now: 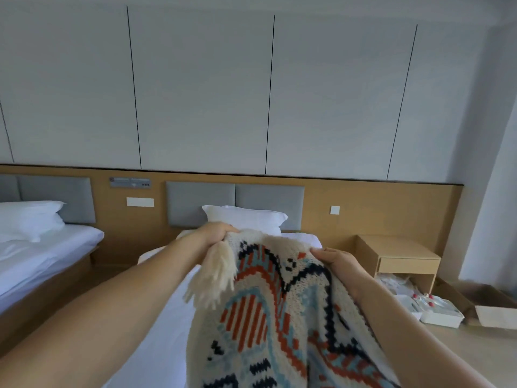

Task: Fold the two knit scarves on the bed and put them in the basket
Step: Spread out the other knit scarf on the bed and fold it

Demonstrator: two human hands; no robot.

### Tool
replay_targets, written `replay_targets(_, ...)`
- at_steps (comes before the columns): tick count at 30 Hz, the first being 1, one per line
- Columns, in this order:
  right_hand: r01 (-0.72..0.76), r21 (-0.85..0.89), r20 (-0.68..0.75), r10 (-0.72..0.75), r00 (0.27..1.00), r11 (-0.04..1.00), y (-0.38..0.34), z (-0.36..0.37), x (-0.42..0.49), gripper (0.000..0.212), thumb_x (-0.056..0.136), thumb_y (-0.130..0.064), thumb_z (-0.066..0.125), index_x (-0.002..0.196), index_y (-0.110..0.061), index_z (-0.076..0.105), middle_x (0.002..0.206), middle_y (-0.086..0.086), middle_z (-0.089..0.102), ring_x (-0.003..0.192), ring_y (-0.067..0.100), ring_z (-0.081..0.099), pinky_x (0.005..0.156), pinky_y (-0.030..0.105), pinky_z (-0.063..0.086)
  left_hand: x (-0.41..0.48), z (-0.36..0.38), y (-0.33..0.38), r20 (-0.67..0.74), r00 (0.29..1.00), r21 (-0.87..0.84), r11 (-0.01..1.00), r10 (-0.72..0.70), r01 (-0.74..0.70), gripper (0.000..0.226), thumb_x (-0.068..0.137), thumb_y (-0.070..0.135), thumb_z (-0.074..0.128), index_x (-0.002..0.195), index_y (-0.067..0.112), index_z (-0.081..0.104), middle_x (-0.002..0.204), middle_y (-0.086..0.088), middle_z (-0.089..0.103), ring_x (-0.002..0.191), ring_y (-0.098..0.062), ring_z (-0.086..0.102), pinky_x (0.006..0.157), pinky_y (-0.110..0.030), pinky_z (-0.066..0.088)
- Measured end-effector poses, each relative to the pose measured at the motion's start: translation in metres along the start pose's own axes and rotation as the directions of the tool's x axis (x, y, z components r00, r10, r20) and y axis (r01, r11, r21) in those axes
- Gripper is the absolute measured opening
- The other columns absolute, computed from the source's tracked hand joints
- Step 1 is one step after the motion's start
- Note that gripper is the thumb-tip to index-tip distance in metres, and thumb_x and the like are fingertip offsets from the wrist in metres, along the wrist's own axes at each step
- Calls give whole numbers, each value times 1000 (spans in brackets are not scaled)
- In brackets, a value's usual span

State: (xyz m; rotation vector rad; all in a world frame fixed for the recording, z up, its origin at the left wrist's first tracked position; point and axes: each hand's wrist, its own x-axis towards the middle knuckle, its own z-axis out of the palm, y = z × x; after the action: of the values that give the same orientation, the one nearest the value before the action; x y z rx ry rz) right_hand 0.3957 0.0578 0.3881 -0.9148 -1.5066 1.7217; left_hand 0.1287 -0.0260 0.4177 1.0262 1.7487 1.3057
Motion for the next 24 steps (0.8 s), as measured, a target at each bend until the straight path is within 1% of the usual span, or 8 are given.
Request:
replay_targets(2,40,-125,-84,-50,995,991,3,10,3,14,93,-19,64,95,-7,71,85,11,75,74,22,72,60,28,53,-5,29,-4,28,999,-13,999,40,-39,14,93,8,60,79,8,64,80,-3,61,60,-11,57,45,-10,46)
replay_targets(7,205,-401,-18,-231,973,893,5,33,8,14,90,-24,67,92,-9,68,88,8,71,83,20,65,83,38,54,-16,70,-9,370,890,98,942,266,-322,43,97,22,59,139,23,51,132,5,59,118,-8,58,106,-27,44)
replay_targets(10,288,-385,62,-287,956,877,0,32,6,9,87,-18,72,90,-9,70,83,6,71,77,17,65,82,38,54,-14,68,-4,523,819,145,922,236,-359,43,87,27,73,128,21,61,118,0,66,107,-12,63,102,-27,46)
replay_targets(14,324,-342,125,-299,946,882,-4,27,2,8,81,-16,78,85,-10,73,74,-1,73,68,9,66,69,23,55,-8,62,-2,467,861,272,893,203,-359,57,67,37,88,103,-1,63,78,-1,55,80,-15,52,85,-34,42)
replay_targets(16,329,-375,162,-288,944,867,-5,24,1,10,82,-16,77,89,-10,76,81,1,75,72,8,66,73,22,54,-11,64,-1,479,847,290,869,231,-401,48,76,25,83,117,15,61,78,9,63,79,-11,60,91,-33,47)
replay_targets(19,318,-371,223,-249,943,873,-5,17,2,13,84,-11,74,96,-6,76,92,10,76,77,12,67,77,24,53,-14,66,1,534,809,340,814,245,-471,74,82,23,78,144,35,40,104,-1,67,99,-14,67,100,-30,49)
replay_targets(22,349,-426,231,-273,934,834,-5,13,1,16,84,-8,74,100,-6,76,90,5,76,74,6,67,74,18,53,-16,67,2,549,803,363,798,233,-480,26,84,24,76,106,12,66,75,1,56,74,-11,52,79,-28,45)
replay_targets(24,377,-475,226,-304,926,795,-5,13,0,21,85,-13,74,105,-11,75,94,2,77,80,6,69,77,17,53,-16,67,2,502,830,441,753,244,-489,25,84,30,76,84,9,62,67,9,49,65,-8,45,68,-23,37)
